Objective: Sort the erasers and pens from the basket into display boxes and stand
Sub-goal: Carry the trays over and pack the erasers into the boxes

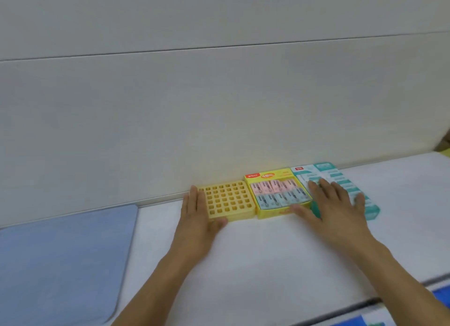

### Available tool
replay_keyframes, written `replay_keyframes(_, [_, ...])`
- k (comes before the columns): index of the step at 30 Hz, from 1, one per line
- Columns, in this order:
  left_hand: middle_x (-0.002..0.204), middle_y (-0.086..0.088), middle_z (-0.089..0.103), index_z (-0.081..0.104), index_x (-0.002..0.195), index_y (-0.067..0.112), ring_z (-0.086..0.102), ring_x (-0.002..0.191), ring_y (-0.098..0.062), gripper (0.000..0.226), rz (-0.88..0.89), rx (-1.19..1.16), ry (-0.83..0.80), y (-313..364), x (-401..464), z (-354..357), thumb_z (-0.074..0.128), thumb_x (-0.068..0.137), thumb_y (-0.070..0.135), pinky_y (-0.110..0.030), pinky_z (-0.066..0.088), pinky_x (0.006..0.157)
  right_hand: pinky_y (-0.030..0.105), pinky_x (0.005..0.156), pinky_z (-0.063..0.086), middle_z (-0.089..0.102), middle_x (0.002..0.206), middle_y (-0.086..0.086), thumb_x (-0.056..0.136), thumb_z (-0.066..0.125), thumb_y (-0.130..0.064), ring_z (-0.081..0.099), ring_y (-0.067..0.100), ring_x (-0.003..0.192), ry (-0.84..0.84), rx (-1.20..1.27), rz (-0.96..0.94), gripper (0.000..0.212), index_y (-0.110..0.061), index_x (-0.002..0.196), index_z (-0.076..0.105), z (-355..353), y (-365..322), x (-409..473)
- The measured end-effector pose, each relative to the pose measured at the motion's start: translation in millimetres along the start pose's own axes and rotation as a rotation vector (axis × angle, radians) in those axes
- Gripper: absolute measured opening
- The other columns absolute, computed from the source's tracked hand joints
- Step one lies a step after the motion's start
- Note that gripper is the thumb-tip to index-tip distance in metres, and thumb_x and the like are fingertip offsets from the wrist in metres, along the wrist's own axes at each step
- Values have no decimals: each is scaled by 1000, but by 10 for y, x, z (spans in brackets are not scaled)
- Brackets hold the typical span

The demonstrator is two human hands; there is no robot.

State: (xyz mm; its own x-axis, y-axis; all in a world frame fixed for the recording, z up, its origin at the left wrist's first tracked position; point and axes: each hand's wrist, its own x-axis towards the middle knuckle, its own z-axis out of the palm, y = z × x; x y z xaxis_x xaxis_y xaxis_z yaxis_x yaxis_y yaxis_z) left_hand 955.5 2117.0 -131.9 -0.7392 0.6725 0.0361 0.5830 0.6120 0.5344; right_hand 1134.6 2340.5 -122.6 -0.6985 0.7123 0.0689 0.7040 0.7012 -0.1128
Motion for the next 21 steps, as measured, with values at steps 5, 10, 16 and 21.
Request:
replay_keyframes(5, [161,-4,-17,-5,154,9,-15,148,-19,85,-30,-3,12,304,52,155,47,97,45,-28,-3,119,54,115,12,24,157,-4,68,-5,-84,17,21,145,90,-10,-20,101,-31,148,27,-13,302,93])
replay_keyframes(10, [161,-7,-16,-5,154,6,-16,148,-22,87,-32,0,0,717,171,431,48,97,47,-29,-3,118,51,115,16,29,155,-3,73,2,-86,20,21,143,95,-4,-22,96,-30,146,32,-77,775,227])
replay_keyframes(16, [162,-5,-10,2,154,7,-10,149,-23,93,-84,19,39,1050,261,639,49,91,58,-31,3,119,47,114,19,33,154,0,74,1,-80,25,26,142,96,-28,-81,97,-24,145,36,-129,1066,308])
replay_keyframes(21, [163,-7,-3,7,153,7,-4,149,-26,91,-46,154,86,1006,225,694,41,91,64,-34,9,119,46,117,16,24,157,2,94,27,-63,18,27,144,6,-7,-137,67,-20,146,29,-171,1017,342])
